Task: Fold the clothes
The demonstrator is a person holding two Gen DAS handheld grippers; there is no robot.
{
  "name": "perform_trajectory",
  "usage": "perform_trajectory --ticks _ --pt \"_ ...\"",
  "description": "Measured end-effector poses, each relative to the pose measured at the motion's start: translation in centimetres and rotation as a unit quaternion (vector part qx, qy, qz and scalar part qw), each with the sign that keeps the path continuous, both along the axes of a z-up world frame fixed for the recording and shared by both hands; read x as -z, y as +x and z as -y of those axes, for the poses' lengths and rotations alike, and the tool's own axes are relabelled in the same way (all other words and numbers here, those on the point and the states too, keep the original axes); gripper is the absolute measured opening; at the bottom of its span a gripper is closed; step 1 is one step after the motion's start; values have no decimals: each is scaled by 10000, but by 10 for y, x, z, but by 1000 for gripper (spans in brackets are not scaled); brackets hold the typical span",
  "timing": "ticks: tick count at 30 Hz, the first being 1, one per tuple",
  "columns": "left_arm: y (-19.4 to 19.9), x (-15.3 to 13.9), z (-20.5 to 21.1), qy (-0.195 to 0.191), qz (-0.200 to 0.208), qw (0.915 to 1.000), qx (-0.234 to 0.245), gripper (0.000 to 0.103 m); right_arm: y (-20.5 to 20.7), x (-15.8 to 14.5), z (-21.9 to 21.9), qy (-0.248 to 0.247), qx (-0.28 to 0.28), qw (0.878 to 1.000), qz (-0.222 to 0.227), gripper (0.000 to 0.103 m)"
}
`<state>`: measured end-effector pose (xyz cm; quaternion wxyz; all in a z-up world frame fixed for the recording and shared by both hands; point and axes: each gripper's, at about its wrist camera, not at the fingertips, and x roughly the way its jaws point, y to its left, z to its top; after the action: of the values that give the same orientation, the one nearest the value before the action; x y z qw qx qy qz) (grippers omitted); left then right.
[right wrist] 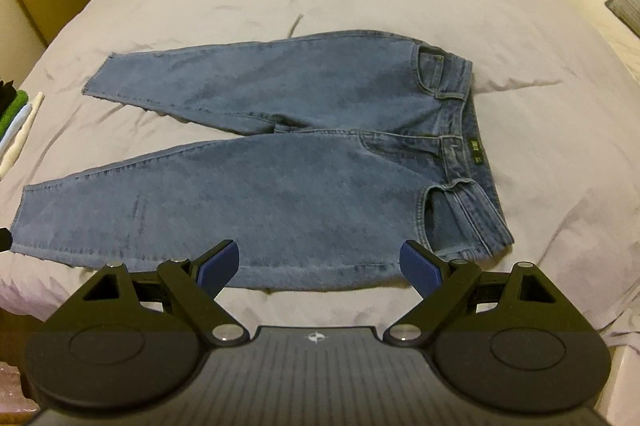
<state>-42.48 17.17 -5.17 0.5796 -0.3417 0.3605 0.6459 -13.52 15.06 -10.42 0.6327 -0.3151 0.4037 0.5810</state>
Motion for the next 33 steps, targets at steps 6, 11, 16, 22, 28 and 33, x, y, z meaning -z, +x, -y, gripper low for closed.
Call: perform_trajectory --ticks 6,11,16,22,28,33 --pt "1 1 6 -68 -91 9999 5 80 2 3 4 -102 29 9999 24 90" --pt "3 2 8 -101 -136 9998 42 81 3 3 5 -125 54 9999 1 90" --pt "2 3 8 -127 -172 9998 17 82 2 5 6 -151 72 9999 -20 90" --pt "-7 8 13 -203 -215 9995 -107 83 0 6 4 -177 41 9998 -40 90" --pt "-21 13 16 -333 -230 9988 -263 83 -6 13 1 -273 -34 9996 -68 90" --pt "-27 19 7 -433 -252 9984 -248 84 -11 20 -7 -404 -59 9991 -77 90"
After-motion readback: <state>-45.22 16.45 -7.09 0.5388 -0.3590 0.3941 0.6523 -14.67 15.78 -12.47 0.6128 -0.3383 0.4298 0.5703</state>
